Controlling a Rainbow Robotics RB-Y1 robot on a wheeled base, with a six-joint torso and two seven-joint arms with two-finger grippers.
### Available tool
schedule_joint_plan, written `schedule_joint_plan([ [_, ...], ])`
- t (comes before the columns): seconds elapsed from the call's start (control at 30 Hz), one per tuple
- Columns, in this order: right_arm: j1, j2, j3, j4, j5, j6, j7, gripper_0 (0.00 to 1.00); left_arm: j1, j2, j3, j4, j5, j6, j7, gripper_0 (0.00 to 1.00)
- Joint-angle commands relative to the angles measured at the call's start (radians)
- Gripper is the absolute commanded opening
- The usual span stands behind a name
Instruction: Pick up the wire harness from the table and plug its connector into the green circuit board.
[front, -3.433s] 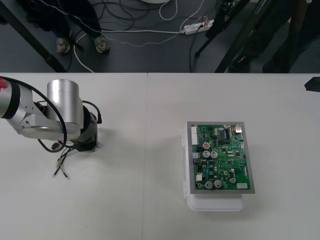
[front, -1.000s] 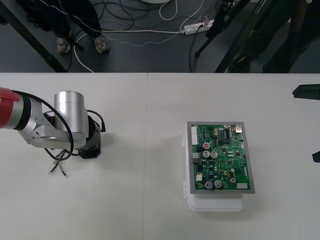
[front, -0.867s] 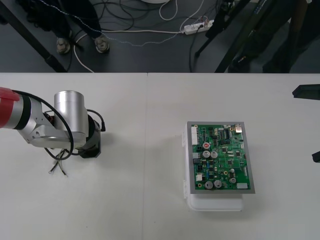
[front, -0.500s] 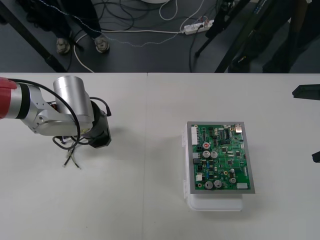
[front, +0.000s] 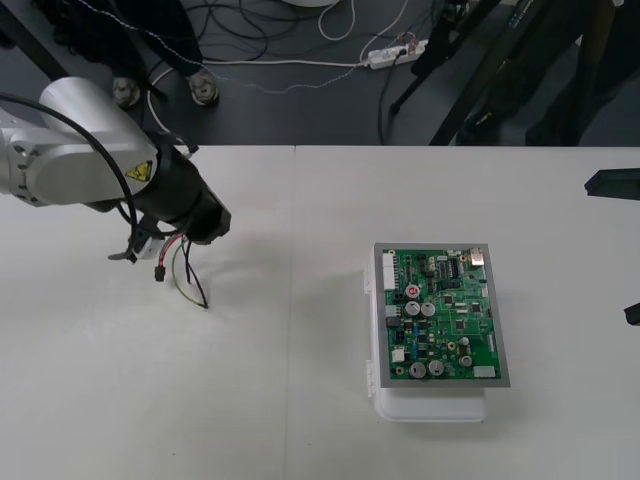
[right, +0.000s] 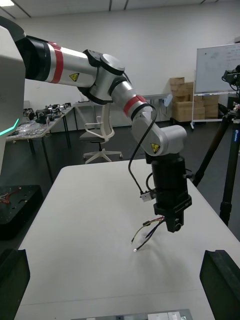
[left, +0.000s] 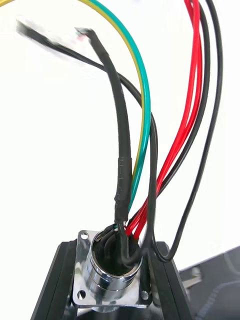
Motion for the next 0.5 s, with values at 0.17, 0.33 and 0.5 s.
schedule_joint_plan([
  [0.17,-0.02,-0.023,0.011,-0.011,-0.016,-0.003,0.058,1.0,0.0,0.143,0.226,-0.013,0.202,-0.243,-0.015,0.0],
  [0.33,-0.02,-0.023,0.011,-0.011,-0.016,-0.003,0.052,1.0,0.0,0.167,0.369,0.042,0.311,-0.379,0.004,0.0],
  [0.5,-0.02,-0.025,0.011,-0.011,-0.024,-0.003,0.043,1.0,0.002,0.167,0.459,0.178,0.506,-0.501,0.019,0.0],
])
